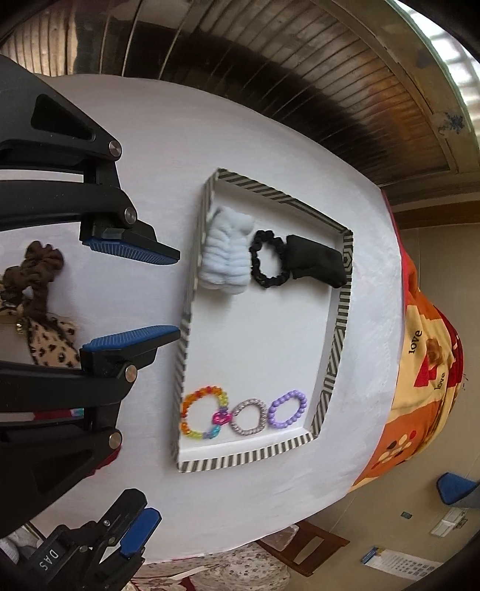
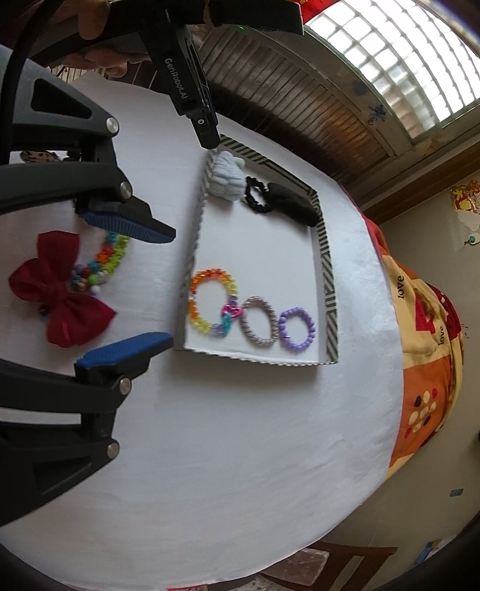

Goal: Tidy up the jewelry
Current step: 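Move both open tools back to the remaining accessories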

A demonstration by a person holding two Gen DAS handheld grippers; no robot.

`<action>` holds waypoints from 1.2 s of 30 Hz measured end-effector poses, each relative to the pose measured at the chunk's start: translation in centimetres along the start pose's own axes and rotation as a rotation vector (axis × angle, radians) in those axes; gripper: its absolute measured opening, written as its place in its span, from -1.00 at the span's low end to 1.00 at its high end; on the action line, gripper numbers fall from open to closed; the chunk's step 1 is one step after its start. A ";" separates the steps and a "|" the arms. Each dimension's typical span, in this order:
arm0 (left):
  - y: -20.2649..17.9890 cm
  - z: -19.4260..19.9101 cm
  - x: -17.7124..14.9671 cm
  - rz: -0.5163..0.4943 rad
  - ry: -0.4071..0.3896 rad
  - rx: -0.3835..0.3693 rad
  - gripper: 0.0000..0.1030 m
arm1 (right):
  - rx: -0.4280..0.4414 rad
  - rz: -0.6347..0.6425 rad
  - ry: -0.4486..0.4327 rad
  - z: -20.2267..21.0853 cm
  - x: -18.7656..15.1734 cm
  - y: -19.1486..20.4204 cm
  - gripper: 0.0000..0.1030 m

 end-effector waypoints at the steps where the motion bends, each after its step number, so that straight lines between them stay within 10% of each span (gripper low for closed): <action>1: -0.1 0.2 -0.3 -0.001 -0.002 0.002 -0.53 | -0.002 0.003 0.000 0.2 -0.2 0.0 0.03; 36: -1.3 4.2 -6.2 -0.028 -0.024 0.011 -0.53 | -0.011 0.048 -0.016 4.8 -5.6 0.9 0.17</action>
Point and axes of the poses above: each gripper's, at about its wrist camera, not at the fingertips, and z roughly against the way its jaws point, y to its left, x to its top, the point moved 2 cm from there along -z, roughly the way its jaws point, and after that the axes turned 13 degrees about -x, right-handed, at the moved point
